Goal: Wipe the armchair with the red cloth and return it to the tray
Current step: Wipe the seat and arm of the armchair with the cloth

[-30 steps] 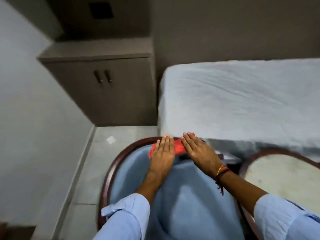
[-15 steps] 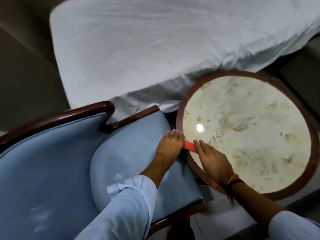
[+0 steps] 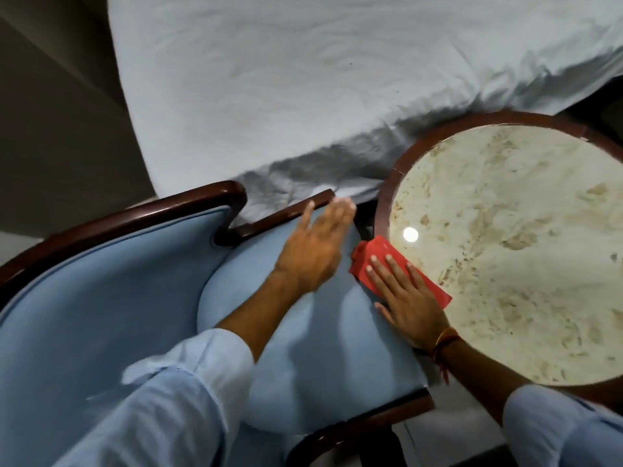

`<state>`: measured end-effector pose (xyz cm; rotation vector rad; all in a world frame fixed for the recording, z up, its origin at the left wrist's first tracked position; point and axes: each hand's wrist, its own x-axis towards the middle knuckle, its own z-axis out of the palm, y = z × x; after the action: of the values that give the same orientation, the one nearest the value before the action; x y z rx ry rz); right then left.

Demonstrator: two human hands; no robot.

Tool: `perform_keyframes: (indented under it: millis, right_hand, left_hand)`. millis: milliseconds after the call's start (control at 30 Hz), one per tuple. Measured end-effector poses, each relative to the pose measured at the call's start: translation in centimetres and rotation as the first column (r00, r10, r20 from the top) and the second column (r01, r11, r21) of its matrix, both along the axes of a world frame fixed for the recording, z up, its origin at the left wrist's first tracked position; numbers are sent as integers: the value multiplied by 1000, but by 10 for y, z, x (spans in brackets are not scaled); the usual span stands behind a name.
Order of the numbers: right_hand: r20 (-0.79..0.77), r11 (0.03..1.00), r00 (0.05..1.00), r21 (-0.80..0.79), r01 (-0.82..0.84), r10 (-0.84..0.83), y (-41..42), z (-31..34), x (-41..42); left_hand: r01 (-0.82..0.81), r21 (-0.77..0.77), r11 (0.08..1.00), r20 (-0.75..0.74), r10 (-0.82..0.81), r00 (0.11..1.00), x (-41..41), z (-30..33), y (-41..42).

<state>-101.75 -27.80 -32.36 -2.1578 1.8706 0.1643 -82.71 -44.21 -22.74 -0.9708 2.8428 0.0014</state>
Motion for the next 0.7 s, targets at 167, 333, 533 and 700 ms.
perform_keyframes:
  millis: [167, 333, 533, 700]
  right_hand:
    - [7, 999, 1000, 36, 2, -2, -47, -11, 1]
    - [3, 994, 995, 43, 102, -103, -77, -17, 7]
    - [21, 992, 993, 50, 114, -116, -29, -21, 7]
    - [44, 997, 996, 42, 70, -72, 40, -29, 2]
  left_hand:
    - [-428, -268, 863, -145, 403, 904, 93, 76, -87]
    - [-591, -151, 793, 18, 600, 800, 141, 67, -98]
    - [-614, -201, 763, -61, 616, 786, 133, 58, -102]
    - [-625, -226, 748, -71, 627, 776, 131, 59, -100]
